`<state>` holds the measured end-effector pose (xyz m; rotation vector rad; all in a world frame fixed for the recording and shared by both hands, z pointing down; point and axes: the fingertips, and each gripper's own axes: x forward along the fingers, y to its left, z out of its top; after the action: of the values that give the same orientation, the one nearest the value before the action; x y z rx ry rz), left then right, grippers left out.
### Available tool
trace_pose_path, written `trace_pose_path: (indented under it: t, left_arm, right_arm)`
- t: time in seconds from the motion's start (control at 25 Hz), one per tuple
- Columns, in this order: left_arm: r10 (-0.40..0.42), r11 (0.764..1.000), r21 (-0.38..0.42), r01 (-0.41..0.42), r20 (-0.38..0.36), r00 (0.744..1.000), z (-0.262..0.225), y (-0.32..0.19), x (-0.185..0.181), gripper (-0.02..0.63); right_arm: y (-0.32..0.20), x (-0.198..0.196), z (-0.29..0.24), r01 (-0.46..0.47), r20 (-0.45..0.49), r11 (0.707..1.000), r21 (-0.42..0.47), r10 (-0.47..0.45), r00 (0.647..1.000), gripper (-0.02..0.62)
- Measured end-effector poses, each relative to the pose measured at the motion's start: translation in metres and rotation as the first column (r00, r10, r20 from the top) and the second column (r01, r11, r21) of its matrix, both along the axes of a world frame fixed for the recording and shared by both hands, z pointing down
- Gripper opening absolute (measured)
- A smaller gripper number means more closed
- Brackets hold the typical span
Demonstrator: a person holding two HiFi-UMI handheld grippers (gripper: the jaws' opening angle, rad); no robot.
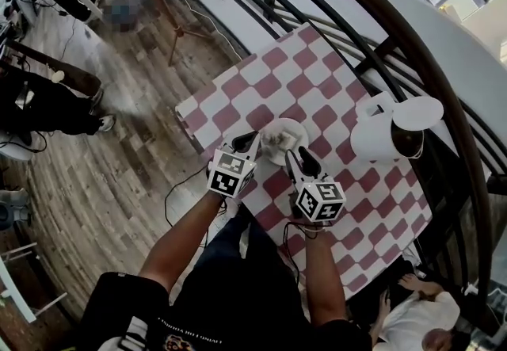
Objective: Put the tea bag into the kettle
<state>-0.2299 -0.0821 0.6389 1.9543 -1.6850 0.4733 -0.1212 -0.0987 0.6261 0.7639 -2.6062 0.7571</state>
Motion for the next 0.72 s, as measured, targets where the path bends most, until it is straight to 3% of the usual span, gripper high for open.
trace_pose_path:
  t: [0.72]
  left_arm:
    - [-0.041, 0.996, -0.080, 0.039, -0.023, 0.999, 0.035, 0.028, -0.010, -0.002]
  right_arm:
    - [0.022, -0.029, 0.036, 0.085, -0.057, 0.995, -0.059, -0.088, 0.994, 0.143]
